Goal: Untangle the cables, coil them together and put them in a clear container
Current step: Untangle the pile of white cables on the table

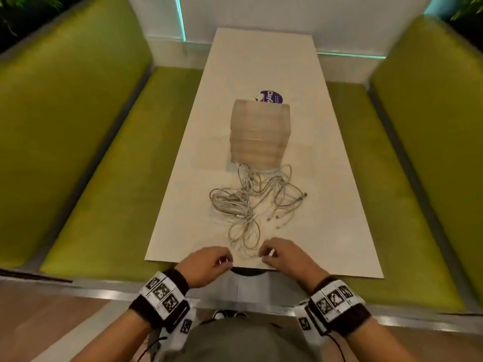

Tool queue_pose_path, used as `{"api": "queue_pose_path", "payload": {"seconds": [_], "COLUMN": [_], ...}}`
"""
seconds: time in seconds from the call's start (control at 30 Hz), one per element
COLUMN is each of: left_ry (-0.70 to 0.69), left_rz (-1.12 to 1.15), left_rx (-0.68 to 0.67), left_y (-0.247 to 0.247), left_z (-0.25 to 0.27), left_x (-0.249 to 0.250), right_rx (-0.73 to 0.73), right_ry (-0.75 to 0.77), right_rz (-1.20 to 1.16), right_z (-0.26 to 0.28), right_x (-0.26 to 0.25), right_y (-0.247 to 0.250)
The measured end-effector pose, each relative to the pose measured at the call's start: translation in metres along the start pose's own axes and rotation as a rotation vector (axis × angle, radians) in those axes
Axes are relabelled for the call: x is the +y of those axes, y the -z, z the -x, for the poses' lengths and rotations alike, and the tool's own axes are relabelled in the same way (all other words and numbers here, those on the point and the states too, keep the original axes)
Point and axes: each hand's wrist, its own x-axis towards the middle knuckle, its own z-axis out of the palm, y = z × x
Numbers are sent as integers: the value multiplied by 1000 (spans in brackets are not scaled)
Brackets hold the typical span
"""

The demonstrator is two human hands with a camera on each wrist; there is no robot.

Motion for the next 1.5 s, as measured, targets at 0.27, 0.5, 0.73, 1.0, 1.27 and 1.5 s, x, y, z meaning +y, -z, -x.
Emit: {"api": "queue_pose_path", "payload": {"seconds": [0.27, 0.5, 0.73, 1.0, 1.27, 1.5], "left_ry": [-125, -130, -238, -197, -249, -258], "left_rz": [-60, -13, 18, 626, 933, 997], "left_rx": [31, 123, 328, 626, 621, 836], "left_y": [-8, -8, -9, 10, 57, 90], "left_z": [-60, -57, -41, -24, -10, 11], "left_x": [39, 42, 34, 29, 64, 61], "right_rx": [181, 22, 74, 82, -37, 232], "right_ry": [-190, -196, 7, 160, 220, 169], "right_rz": [336, -38, -507, -469, -341, -264], "right_z": [-25, -3, 7, -25, -58, -76], "right_x": [0, -8, -34, -35, -43, -6], "right_y": [-13, 17, 25, 6, -2, 19]}}
